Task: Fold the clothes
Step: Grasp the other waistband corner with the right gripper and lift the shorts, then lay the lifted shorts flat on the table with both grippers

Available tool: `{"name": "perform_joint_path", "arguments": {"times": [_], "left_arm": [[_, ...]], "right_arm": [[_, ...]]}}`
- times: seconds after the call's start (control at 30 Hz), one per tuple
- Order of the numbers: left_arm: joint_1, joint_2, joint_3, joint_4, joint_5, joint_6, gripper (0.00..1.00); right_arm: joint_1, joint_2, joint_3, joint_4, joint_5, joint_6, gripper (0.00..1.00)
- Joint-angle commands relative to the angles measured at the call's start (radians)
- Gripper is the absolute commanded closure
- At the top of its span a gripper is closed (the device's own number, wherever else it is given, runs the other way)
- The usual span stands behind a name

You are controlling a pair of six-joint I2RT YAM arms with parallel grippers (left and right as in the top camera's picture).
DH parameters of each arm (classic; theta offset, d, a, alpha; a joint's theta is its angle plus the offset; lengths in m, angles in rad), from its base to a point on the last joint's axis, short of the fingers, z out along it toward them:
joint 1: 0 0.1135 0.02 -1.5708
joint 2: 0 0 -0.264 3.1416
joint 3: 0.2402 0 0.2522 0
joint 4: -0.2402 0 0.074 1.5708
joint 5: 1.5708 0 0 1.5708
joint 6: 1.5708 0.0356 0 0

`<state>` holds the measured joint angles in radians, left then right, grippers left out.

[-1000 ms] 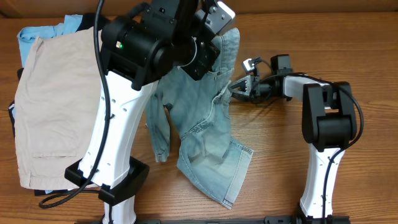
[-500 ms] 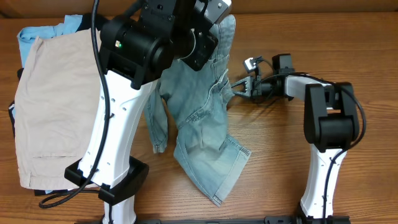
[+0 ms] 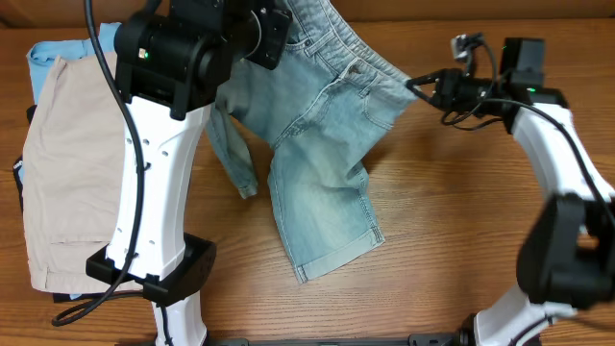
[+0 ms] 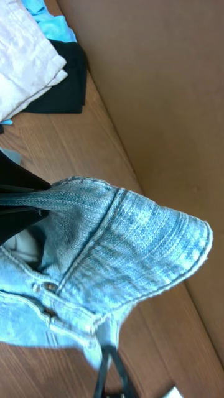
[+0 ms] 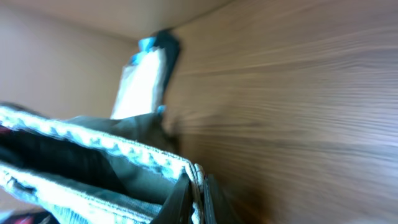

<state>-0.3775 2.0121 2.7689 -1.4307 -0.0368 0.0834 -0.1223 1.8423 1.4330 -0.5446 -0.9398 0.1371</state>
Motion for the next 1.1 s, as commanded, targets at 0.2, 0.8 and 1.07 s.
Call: {"name": "perform_joint_path", "arguments": {"times": [0.2, 0.8, 1.07], "left_arm": [[0.024, -0.061, 0.030, -0.006, -0.291, -0.051, 0.96], [0.024, -0.429, 0.029, -0.096, -0.328, -0.115, 0.96], [0.024, -0.477, 0.024, -0.175, -0.333, -0.123, 0.96]], "right_arm": [[-0.019, -0.352, 0.138, -0.289, 0.598, -0.003, 0.96], [-0.019, -0.753, 0.549, -0.756, 0.828, -0.013, 0.96], [-0.019, -0.787, 0.701, -0.838, 0.833, -0.010, 0.96]]}}
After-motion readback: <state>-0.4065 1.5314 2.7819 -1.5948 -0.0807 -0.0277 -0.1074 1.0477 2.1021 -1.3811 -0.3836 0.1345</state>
